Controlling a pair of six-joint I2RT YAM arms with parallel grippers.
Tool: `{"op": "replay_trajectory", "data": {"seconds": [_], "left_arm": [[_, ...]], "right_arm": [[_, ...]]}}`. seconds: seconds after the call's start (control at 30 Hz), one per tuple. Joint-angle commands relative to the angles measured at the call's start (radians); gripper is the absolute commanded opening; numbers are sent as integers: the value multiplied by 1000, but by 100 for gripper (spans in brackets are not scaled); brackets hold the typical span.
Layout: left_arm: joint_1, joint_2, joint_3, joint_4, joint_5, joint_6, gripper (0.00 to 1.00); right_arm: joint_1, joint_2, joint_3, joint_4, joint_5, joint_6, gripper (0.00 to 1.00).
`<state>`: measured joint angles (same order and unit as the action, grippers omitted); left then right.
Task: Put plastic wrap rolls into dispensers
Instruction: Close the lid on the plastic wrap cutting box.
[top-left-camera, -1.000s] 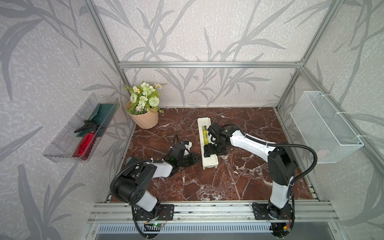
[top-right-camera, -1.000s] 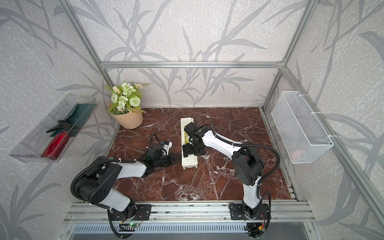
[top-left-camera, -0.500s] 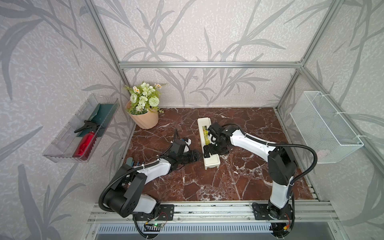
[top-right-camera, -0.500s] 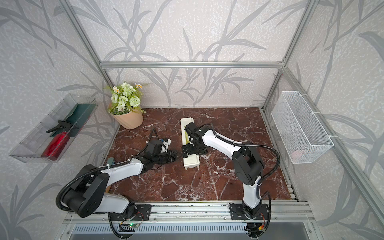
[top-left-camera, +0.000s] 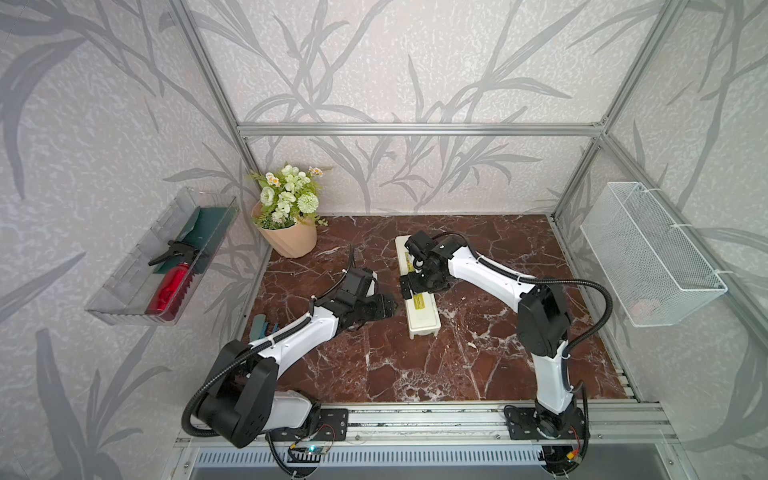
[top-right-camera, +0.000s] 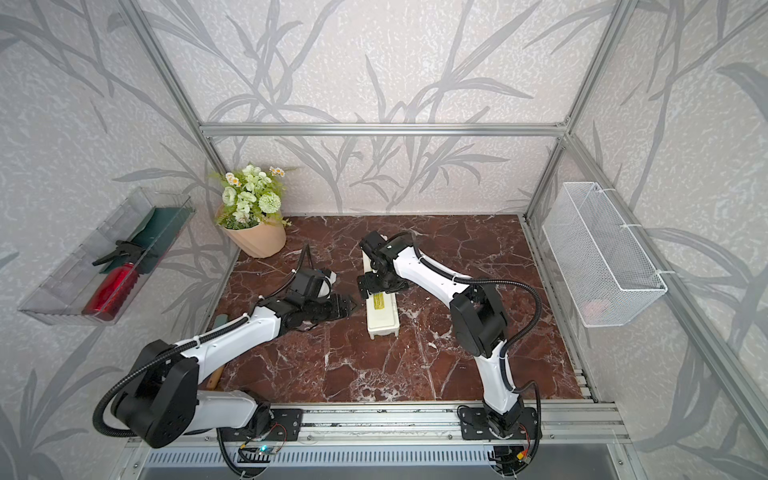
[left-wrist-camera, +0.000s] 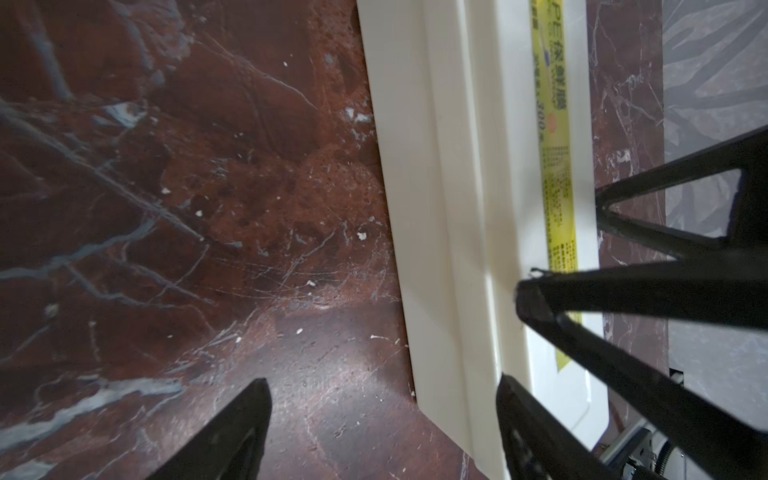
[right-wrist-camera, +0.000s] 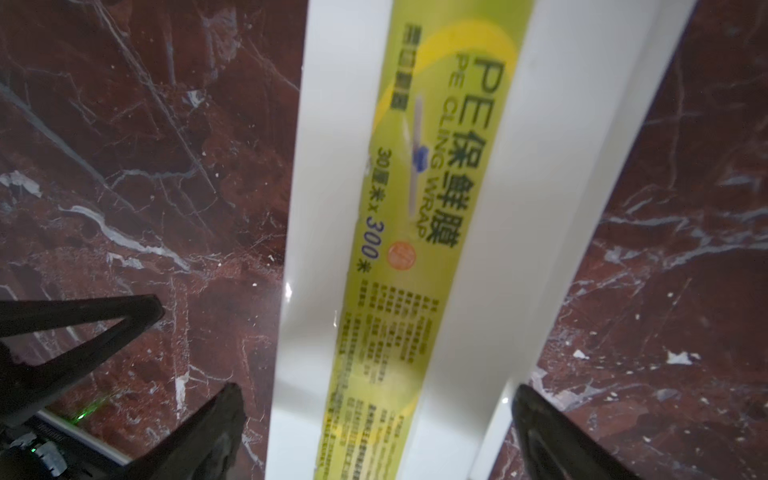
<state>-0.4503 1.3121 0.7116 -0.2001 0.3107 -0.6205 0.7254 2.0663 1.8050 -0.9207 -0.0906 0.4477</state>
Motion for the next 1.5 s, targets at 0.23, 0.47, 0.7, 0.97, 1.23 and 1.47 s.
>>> {"op": "replay_trajectory", "data": {"seconds": [0.23,0.47,0.7,0.97,1.23,1.47], "left_arm": [[9,-139,-64,-61,-71,15,85],[9,-123,-60,-50,-74,7,85],[18,-98,-64,37,-66,-1,85],[37,-72,-95,205,-40,-29,85],[53,40,-70,288,-4,-49,81],[66,160,-48,413,105,-93,71]], "right_arm": [[3,69,-25,-24,98,35,99],[13,97,-40,-28,92,19,97],[12,-6,-194,7,78,-2,92],[61,-166,-386,18,75,35,91],[103,-304,-510,28,3,77,100],[81,-283,-383,-37,52,-20,99]]}}
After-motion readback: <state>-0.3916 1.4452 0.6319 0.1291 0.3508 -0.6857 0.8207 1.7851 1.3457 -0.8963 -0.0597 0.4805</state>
